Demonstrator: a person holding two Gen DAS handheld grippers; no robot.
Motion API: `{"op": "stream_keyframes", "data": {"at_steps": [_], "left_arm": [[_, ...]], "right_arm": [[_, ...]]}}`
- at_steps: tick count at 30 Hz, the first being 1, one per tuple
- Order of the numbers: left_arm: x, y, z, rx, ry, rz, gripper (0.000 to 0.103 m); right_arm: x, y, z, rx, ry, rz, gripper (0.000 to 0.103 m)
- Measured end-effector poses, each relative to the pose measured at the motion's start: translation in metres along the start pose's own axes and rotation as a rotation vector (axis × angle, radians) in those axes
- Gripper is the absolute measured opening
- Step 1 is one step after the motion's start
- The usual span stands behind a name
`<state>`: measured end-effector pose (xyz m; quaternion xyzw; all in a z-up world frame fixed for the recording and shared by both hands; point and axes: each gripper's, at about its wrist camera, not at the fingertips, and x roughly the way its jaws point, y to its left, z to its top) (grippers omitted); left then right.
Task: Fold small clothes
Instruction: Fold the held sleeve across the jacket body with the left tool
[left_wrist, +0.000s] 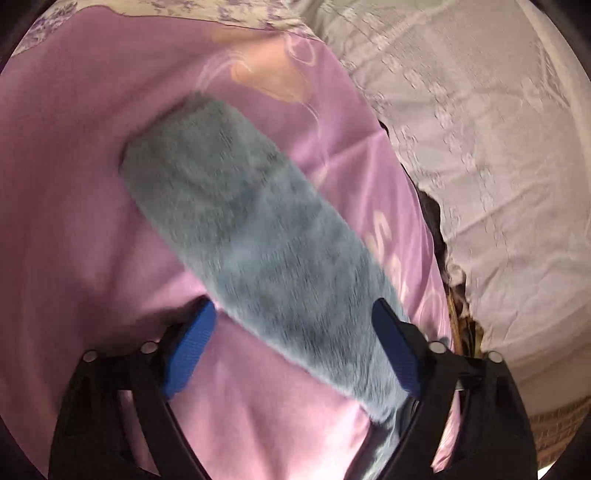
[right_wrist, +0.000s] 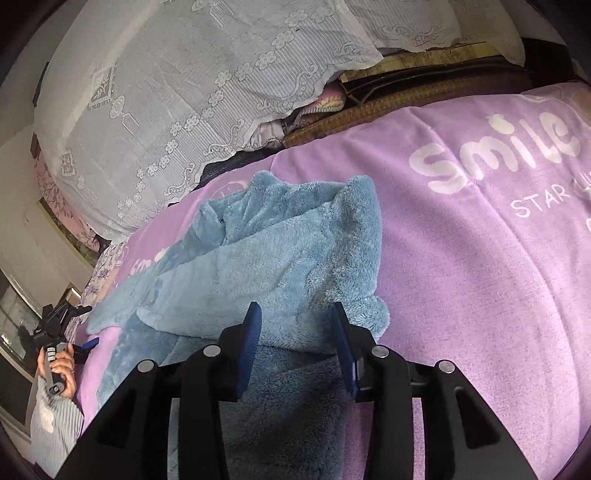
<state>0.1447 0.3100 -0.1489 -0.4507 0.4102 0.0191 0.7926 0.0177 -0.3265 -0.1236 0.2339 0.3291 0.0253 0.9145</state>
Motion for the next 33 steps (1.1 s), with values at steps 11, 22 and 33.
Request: {"op": "stream_keyframes", "data": {"at_steps": [11, 22, 33], "left_arm": [[-0.001, 0.025, 0.022, -0.048, -0.015, 0.005, 0.011], [-0.030, -0.029, 0.008, 0.177, -0.113, 0.072, 0.009], [-0.048, -0.095, -0.038, 0.428, -0.166, 0.087, 0.009]], "right_arm": [[0.004, 0.075, 0.021, -0.077, 0.042, -0.001, 0.047], [0.141, 0.183, 0.009, -0.207, 0.302, -0.081, 0.053], [0.082, 0.151, 0.019, -0.089, 0.189, 0.015, 0.058]]}}
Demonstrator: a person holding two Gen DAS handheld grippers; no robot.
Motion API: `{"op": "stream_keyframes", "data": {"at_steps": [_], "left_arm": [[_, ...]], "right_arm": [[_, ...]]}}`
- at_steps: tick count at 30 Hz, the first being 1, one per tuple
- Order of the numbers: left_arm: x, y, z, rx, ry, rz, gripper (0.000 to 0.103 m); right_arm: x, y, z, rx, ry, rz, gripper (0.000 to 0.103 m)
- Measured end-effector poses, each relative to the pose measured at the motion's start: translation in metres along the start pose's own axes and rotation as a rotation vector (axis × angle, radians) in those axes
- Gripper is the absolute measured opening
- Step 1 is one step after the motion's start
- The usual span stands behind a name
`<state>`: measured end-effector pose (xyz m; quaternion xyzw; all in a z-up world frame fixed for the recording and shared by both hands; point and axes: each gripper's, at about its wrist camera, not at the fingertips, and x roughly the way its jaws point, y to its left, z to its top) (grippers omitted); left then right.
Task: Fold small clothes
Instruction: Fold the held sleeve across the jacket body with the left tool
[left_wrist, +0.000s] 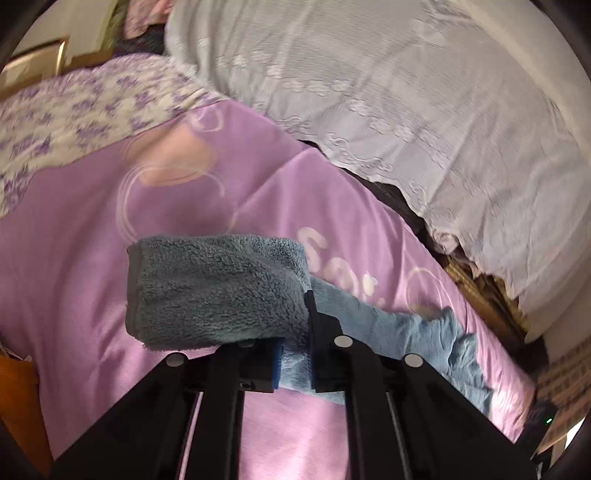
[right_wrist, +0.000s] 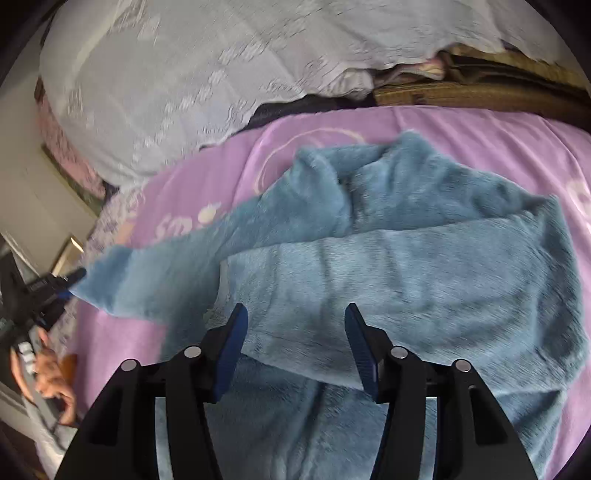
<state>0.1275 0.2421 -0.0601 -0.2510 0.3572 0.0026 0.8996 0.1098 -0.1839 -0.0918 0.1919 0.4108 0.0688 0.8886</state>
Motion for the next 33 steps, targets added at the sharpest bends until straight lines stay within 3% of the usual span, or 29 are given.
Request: {"op": "stream_keyframes", "data": {"at_steps": [3, 9, 16, 22, 33], "left_arm": [[-0.002, -0.029, -0.012, 0.096, -0.001, 0.016, 0.009], [0.004, -0.059, -0.034, 0.167, 0.044, -0.004, 0.009], [-0.007, -0.113, -0.060, 0.316, 0.045, -0.027, 0.009], [-0.008, -0.149, -0.063, 0.356, 0.062, -0.050, 0.009], [-0.001, -0.223, -0.077, 0.437, 0.078, -0.091, 0.009]], "right_arm": [[-0.022, -0.024, -0.005, 0.056, -0.019, 0.041, 0.059], [-0.043, -0.048, -0.010, 0.105, -0.050, 0.080, 0.065], [-0.053, -0.041, -0.004, 0.109, -0.051, 0.188, 0.076], [-0.069, -0.046, 0.005, 0.102, -0.078, 0.219, 0.079], [-0.082, -0.089, 0.012, 0.220, -0.123, 0.269, 0.080]]}}
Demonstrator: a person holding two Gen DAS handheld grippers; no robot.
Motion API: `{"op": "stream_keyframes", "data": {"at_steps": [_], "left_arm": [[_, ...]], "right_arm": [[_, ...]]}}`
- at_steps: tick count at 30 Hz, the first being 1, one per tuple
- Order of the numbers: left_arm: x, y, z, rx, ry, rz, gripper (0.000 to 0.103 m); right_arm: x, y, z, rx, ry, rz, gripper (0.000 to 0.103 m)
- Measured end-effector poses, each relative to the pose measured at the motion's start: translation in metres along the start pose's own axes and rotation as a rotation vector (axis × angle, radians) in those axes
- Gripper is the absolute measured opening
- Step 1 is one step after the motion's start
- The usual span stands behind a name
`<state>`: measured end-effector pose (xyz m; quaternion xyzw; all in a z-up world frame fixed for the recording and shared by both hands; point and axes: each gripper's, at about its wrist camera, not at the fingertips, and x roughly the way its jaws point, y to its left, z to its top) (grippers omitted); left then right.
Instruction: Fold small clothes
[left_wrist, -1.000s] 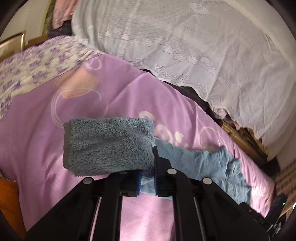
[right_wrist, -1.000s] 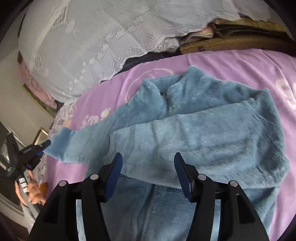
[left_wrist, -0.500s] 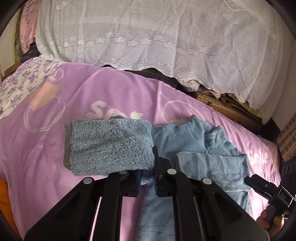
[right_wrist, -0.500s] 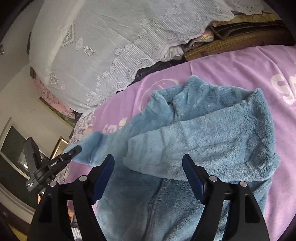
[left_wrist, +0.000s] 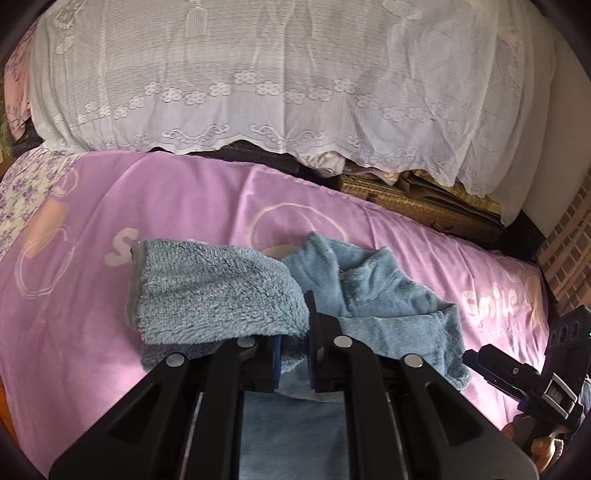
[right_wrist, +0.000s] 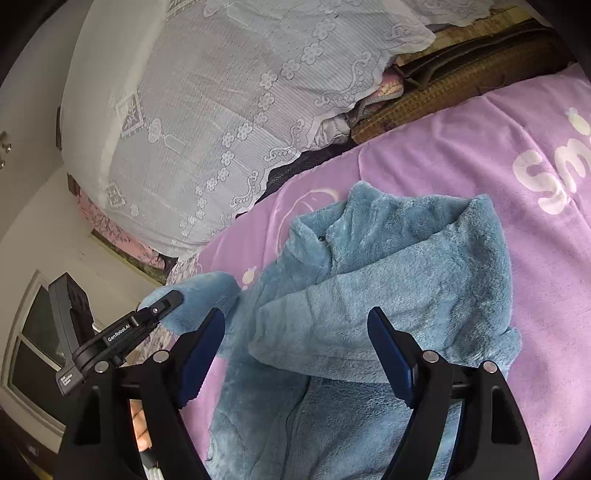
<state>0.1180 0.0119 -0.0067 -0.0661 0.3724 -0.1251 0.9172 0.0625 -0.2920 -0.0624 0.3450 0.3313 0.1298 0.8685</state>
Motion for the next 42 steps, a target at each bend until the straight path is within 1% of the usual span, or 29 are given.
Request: {"op": "stream_keyframes", "data": {"at_steps": [4, 10, 15, 17, 21, 23, 28, 29, 30, 31, 32, 33, 34, 38, 41, 42], "left_arm": [[0.012, -0.031, -0.003, 0.034, 0.018, -0.031, 0.009], [0.025, -0.072, -0.008, 0.067, 0.034, -0.084, 0.009], [0.037, -0.104, -0.017, 0.109, 0.051, -0.106, 0.009], [0.047, -0.114, -0.024, 0.125, 0.076, -0.115, 0.009], [0.075, -0.128, -0.045, 0.152, 0.161, -0.125, 0.009], [0.089, -0.134, -0.056, 0.178, 0.197, -0.119, 0.009], [0.104, -0.144, -0.073, 0.223, 0.234, -0.111, 0.010], [0.104, -0.144, -0.075, 0.230, 0.242, -0.113, 0.022], [0.103, -0.143, -0.077, 0.227, 0.258, -0.130, 0.049], [0.101, -0.142, -0.078, 0.222, 0.263, -0.143, 0.062], [0.095, -0.139, -0.078, 0.213, 0.252, -0.139, 0.081], [0.089, -0.136, -0.078, 0.211, 0.233, -0.133, 0.086], [0.082, -0.133, -0.077, 0.221, 0.213, -0.132, 0.086], [0.056, -0.112, -0.073, 0.231, 0.198, -0.133, 0.087], [0.040, -0.085, -0.066, 0.214, 0.149, -0.062, 0.091], [0.035, -0.070, -0.064, 0.197, 0.131, -0.022, 0.092]], "right_arm": [[-0.004, -0.011, 0.005, 0.038, -0.011, 0.013, 0.080], [-0.017, -0.029, 0.016, 0.102, -0.049, 0.037, 0.080], [-0.029, -0.046, 0.026, 0.162, -0.090, 0.048, 0.080], [-0.033, -0.054, 0.029, 0.185, -0.103, 0.046, 0.080], [-0.037, -0.065, 0.031, 0.220, -0.118, 0.043, 0.080], [-0.037, -0.069, 0.032, 0.229, -0.122, 0.040, 0.080], [-0.034, -0.073, 0.032, 0.233, -0.115, 0.034, 0.080], [-0.033, -0.073, 0.032, 0.232, -0.111, 0.034, 0.080], [-0.032, -0.073, 0.032, 0.231, -0.109, 0.033, 0.080], [-0.032, -0.073, 0.032, 0.231, -0.108, 0.032, 0.080], [-0.032, -0.073, 0.032, 0.229, -0.108, 0.030, 0.080], [-0.032, -0.073, 0.032, 0.228, -0.108, 0.028, 0.080], [-0.032, -0.073, 0.032, 0.228, -0.107, 0.028, 0.080], [-0.027, -0.070, 0.031, 0.208, -0.090, 0.015, 0.080], [-0.019, -0.072, 0.029, 0.195, -0.063, -0.020, 0.080], [-0.017, -0.074, 0.028, 0.200, -0.063, -0.040, 0.080]]}}
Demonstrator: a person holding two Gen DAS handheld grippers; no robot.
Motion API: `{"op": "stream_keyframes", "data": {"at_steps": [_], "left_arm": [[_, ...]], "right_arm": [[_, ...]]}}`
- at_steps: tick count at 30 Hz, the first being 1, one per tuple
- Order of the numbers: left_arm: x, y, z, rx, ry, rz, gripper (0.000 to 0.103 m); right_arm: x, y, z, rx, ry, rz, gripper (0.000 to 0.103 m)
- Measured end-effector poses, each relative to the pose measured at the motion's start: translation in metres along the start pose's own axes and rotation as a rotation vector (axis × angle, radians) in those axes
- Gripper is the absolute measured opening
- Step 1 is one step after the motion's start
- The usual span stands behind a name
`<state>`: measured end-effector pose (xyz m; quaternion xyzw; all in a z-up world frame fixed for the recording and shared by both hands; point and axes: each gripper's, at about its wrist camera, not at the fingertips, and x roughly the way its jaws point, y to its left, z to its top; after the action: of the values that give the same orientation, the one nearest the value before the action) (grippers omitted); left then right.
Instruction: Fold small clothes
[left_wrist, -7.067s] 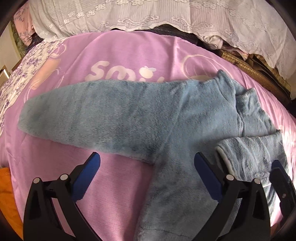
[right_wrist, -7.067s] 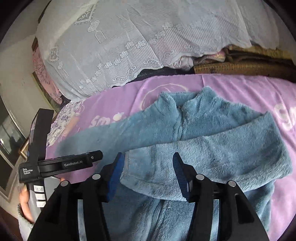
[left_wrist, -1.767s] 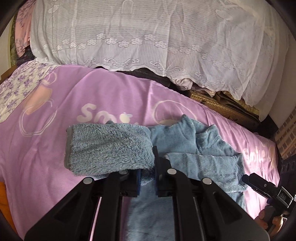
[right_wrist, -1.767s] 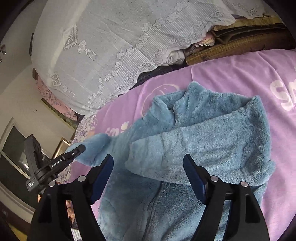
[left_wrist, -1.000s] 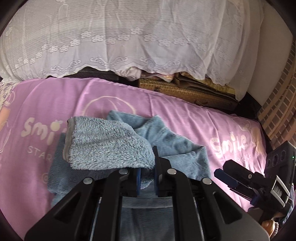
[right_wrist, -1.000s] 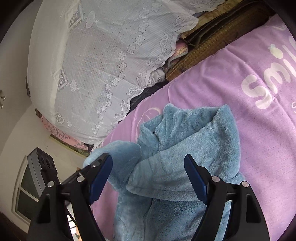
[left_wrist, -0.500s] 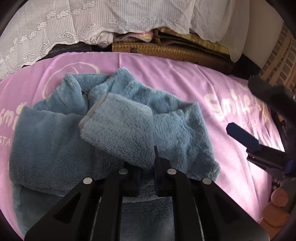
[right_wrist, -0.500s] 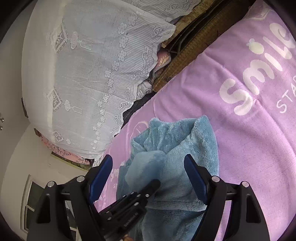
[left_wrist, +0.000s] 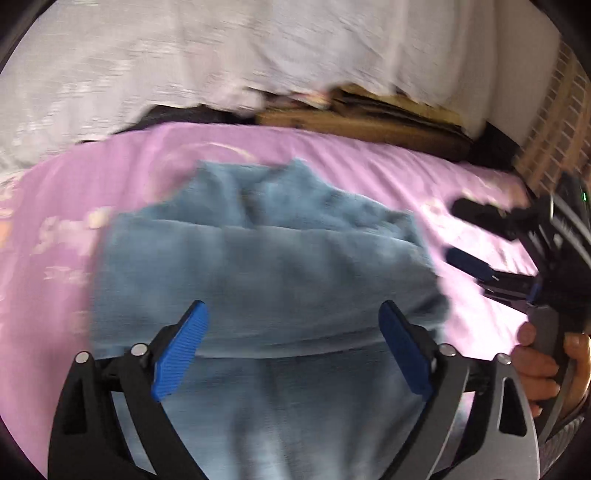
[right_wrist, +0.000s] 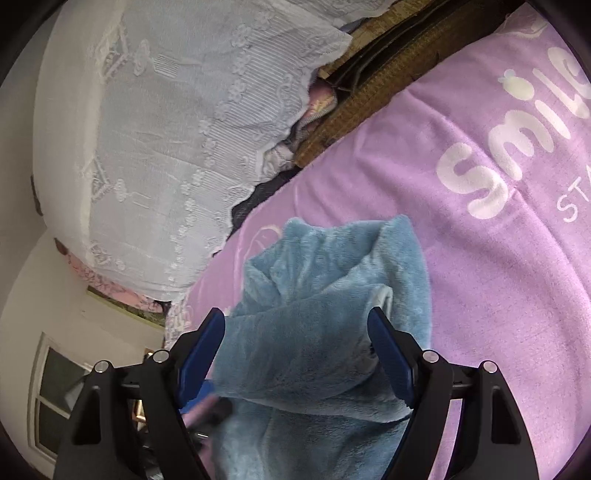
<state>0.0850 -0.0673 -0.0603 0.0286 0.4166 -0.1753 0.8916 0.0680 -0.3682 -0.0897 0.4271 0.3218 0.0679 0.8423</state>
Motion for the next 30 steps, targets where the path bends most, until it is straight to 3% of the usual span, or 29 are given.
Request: {"op": "stream_keyframes", "data": {"at_steps": [2, 6, 12, 14, 16, 18, 22, 24, 26, 28, 30], "left_arm": [[-0.004, 0.024, 0.001, -0.039, -0.005, 0.064, 0.092], [-0.007, 0.075, 0.003, -0.130, -0.003, 0.163, 0.092], [0.016, 0.122, 0.002, -0.203, 0.045, 0.244, 0.092], [0.029, 0.132, -0.006, -0.213, 0.080, 0.272, 0.092], [0.042, 0.144, -0.016, -0.250, 0.114, 0.261, 0.092], [0.048, 0.153, -0.024, -0.295, 0.130, 0.217, 0.092], [0.036, 0.160, -0.023, -0.317, 0.094, 0.173, 0.093], [0.032, 0.159, -0.022, -0.300, 0.077, 0.190, 0.093], [0.042, 0.158, -0.022, -0.276, 0.115, 0.234, 0.096], [0.059, 0.160, -0.027, -0.280, 0.178, 0.234, 0.098], [0.058, 0.166, -0.028, -0.307, 0.179, 0.218, 0.099]], "right_arm": [[0.000, -0.006, 0.001, 0.006, -0.008, -0.032, 0.078], [0.001, -0.014, -0.002, 0.005, 0.000, -0.073, 0.053], [0.020, -0.026, -0.016, -0.004, 0.049, -0.166, 0.050], [0.027, -0.022, -0.020, -0.046, 0.050, -0.188, 0.044], [0.033, -0.012, -0.023, -0.120, 0.040, -0.224, 0.028], [0.036, -0.005, -0.026, -0.170, 0.031, -0.193, 0.009], [0.019, 0.017, -0.025, -0.265, -0.087, -0.192, 0.009], [0.012, 0.021, -0.021, -0.285, -0.129, -0.229, 0.009], [0.019, 0.007, -0.016, -0.255, -0.101, -0.270, 0.009], [0.037, -0.018, -0.016, -0.194, -0.010, -0.285, 0.010], [0.043, -0.032, -0.016, -0.144, 0.012, -0.260, 0.009]]}}
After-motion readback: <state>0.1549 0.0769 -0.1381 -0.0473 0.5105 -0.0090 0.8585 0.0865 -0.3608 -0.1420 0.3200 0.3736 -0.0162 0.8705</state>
